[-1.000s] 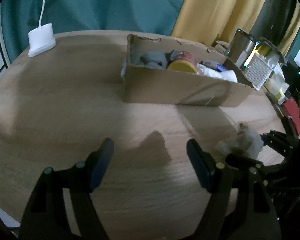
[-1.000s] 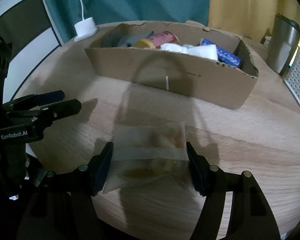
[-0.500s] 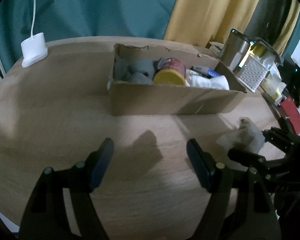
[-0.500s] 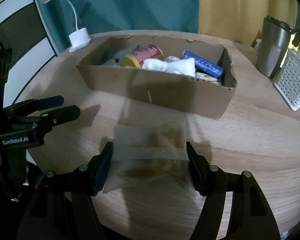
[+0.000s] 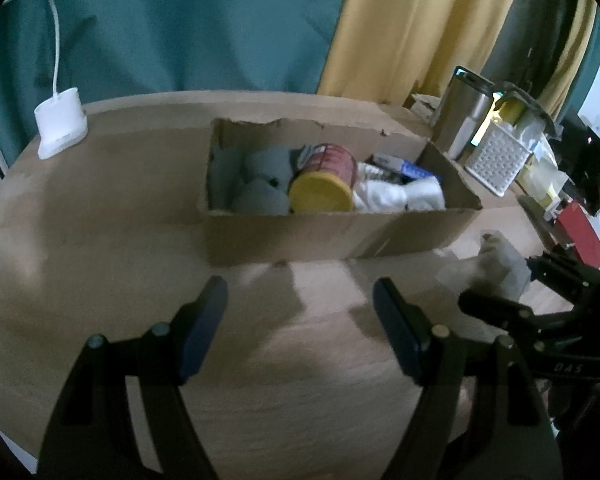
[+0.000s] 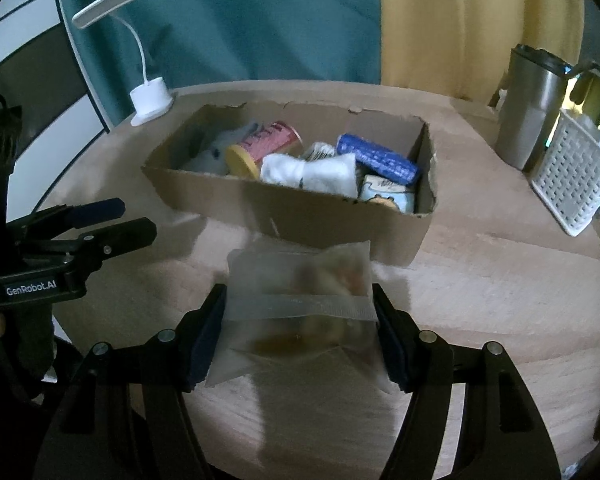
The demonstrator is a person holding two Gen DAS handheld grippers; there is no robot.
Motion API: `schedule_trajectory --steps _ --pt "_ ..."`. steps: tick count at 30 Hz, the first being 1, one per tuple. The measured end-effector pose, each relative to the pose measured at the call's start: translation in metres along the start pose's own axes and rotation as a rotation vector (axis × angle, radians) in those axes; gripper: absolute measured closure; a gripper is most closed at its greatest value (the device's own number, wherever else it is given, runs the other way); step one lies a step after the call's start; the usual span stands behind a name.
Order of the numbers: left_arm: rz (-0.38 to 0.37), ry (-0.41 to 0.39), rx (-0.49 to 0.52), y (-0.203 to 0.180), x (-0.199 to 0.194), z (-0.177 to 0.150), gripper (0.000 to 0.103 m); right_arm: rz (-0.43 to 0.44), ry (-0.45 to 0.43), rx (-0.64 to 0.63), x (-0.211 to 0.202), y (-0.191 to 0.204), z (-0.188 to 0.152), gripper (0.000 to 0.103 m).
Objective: Organize objects
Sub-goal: 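Lift the plastic bag with the right gripper and carry it over the box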
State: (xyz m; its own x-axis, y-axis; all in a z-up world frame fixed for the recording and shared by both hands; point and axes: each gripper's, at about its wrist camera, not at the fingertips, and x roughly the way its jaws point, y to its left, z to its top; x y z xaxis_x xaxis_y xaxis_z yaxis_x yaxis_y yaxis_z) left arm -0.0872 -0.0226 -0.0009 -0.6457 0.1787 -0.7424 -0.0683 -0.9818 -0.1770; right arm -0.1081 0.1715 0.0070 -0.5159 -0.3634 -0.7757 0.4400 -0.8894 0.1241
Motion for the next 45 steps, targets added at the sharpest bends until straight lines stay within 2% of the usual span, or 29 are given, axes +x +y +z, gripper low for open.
schedule_trajectory --steps 24,45 --pt "-0.006 -0.020 0.023 -0.013 0.005 0.029 0.027 -0.012 -0.048 0.015 -0.012 -0.024 0.023 0.032" --pt "-0.017 -0.026 0.019 -0.009 0.019 0.053 0.027 -0.029 -0.052 0.019 -0.004 -0.037 0.049 0.032"
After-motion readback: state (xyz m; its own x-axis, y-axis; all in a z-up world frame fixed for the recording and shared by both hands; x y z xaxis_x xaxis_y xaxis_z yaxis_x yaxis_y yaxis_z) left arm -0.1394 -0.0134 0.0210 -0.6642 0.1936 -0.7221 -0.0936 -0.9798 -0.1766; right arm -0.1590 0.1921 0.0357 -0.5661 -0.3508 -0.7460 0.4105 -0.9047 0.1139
